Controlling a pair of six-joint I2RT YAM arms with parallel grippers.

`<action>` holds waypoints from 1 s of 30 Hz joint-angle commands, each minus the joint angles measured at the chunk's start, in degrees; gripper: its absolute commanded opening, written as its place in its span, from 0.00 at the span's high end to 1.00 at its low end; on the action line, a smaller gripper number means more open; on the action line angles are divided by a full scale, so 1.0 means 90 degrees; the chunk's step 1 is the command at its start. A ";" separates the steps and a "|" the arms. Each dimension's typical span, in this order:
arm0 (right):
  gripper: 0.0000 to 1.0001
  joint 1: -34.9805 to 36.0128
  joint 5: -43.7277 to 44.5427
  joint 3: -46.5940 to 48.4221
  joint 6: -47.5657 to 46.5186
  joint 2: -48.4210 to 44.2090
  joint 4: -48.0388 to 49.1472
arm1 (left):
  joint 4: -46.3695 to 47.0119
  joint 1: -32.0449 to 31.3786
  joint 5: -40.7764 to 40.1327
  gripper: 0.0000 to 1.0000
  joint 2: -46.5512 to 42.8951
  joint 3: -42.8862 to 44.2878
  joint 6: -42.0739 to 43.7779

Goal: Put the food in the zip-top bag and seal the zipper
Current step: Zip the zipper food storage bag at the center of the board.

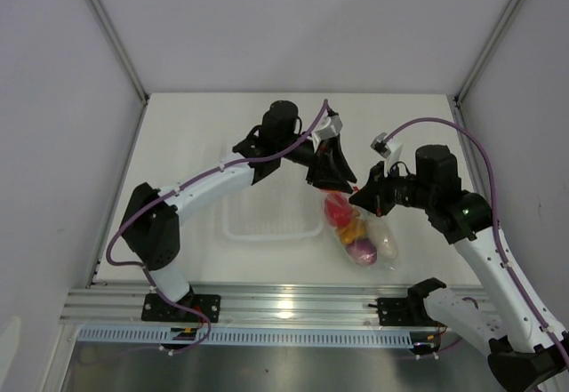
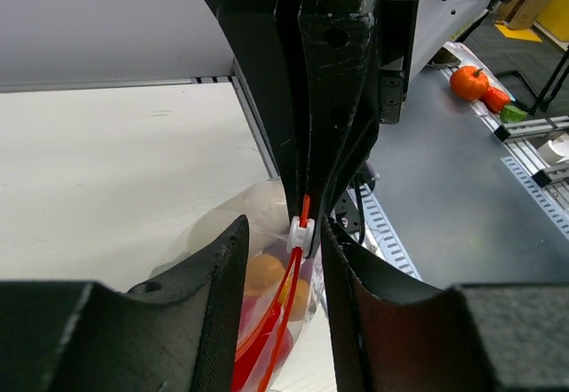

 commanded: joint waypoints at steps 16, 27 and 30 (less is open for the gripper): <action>1.00 0.0144 0.0789 0.0301 0.0308 -0.0533 0.0276 | -0.0316 -0.0049 0.0059 1.00 0.0137 0.0328 0.0110; 1.00 0.0144 0.1365 0.0447 0.0386 -0.0865 0.0373 | -0.0355 0.0029 -0.0253 1.00 0.0098 0.0152 0.0120; 1.00 0.0125 0.1482 0.0603 0.0474 -0.0914 0.0373 | -0.0287 0.0069 -0.0234 1.00 0.0108 0.0005 0.0149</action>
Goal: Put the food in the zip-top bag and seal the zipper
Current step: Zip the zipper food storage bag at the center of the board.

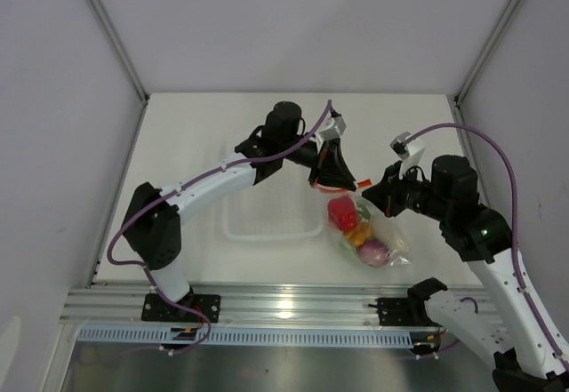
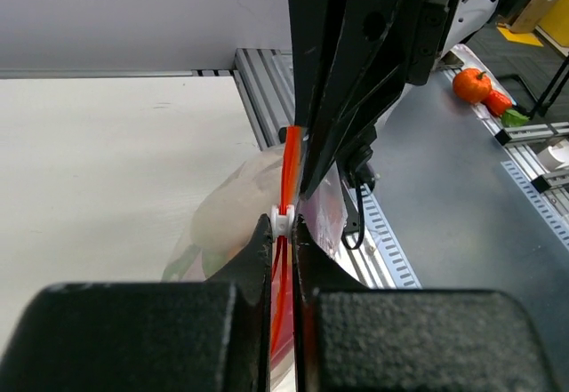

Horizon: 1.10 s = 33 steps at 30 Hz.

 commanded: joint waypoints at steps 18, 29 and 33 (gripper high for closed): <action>1.00 -0.0048 0.0810 0.1587 0.0200 -0.0676 -0.0623 | 0.0258 0.0529 0.0060 1.00 -0.0092 -0.0702 0.0079; 1.00 -0.0028 0.1377 0.2359 0.0209 -0.0763 -0.1073 | 0.0054 0.0715 -0.0027 1.00 -0.0131 -0.0908 0.0273; 1.00 0.0011 0.1611 0.2398 0.0248 -0.0812 -0.1141 | -0.0005 0.0783 -0.0066 1.00 -0.0141 -0.0995 0.0342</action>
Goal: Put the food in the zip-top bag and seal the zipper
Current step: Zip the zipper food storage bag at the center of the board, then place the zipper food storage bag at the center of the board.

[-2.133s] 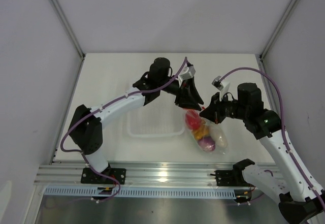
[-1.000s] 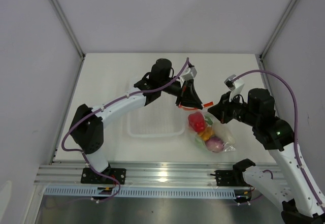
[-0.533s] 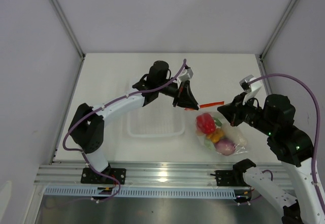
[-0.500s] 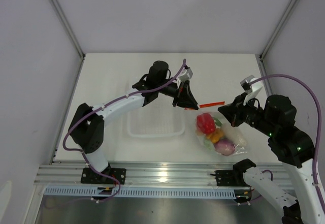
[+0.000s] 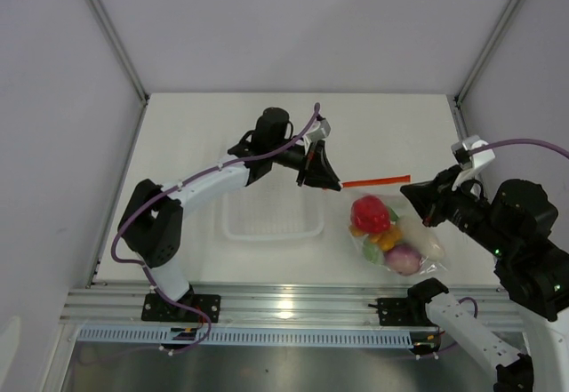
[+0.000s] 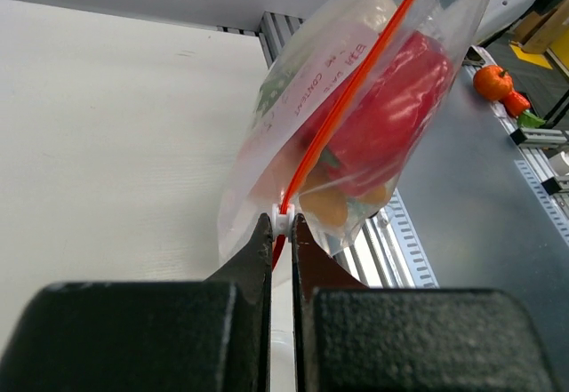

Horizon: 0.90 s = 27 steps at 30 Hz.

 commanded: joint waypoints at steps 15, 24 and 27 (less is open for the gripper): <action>1.00 0.0516 0.1276 0.0534 0.0230 -0.0316 0.0131 | -0.0112 0.0613 -0.0086 0.99 -0.0287 -0.0675 0.0311; 1.00 0.0984 0.2418 0.0427 0.0503 -0.0326 -0.0123 | -0.0405 0.0604 -0.0641 1.00 -0.0394 -0.0733 0.0302; 1.00 0.1033 0.2536 0.0339 0.0708 0.0025 -0.0289 | -0.0258 0.0448 -0.1012 1.00 -0.0628 -0.0773 0.0165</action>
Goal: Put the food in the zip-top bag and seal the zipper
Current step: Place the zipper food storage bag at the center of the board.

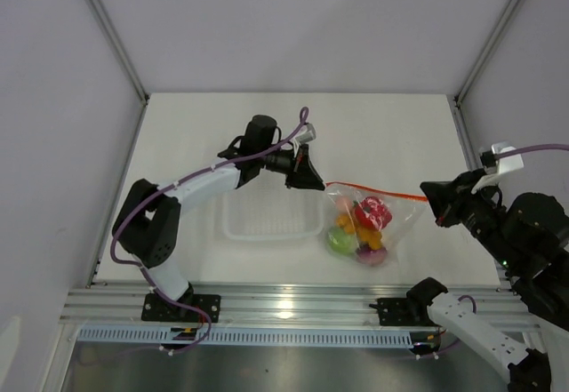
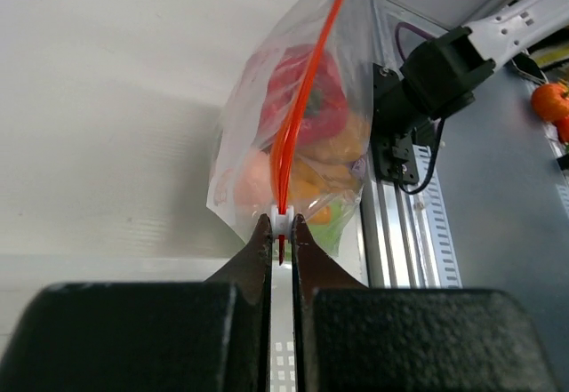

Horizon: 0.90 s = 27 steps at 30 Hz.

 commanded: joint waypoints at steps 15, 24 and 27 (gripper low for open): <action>1.00 -0.0009 -0.1002 -0.1687 0.1757 0.1783 0.0139 | -0.1672 -0.0820 -0.1510 1.00 0.1347 0.3350 -0.0942; 1.00 -0.0067 -0.1894 -0.2492 0.2188 0.1870 0.0629 | -0.2230 -0.0839 -0.1588 0.91 0.2444 0.5050 -0.1460; 1.00 -0.0533 -0.1932 -0.2609 0.2159 0.2103 0.0659 | -0.1744 -0.0858 -0.1851 0.18 0.2143 0.4623 -0.1509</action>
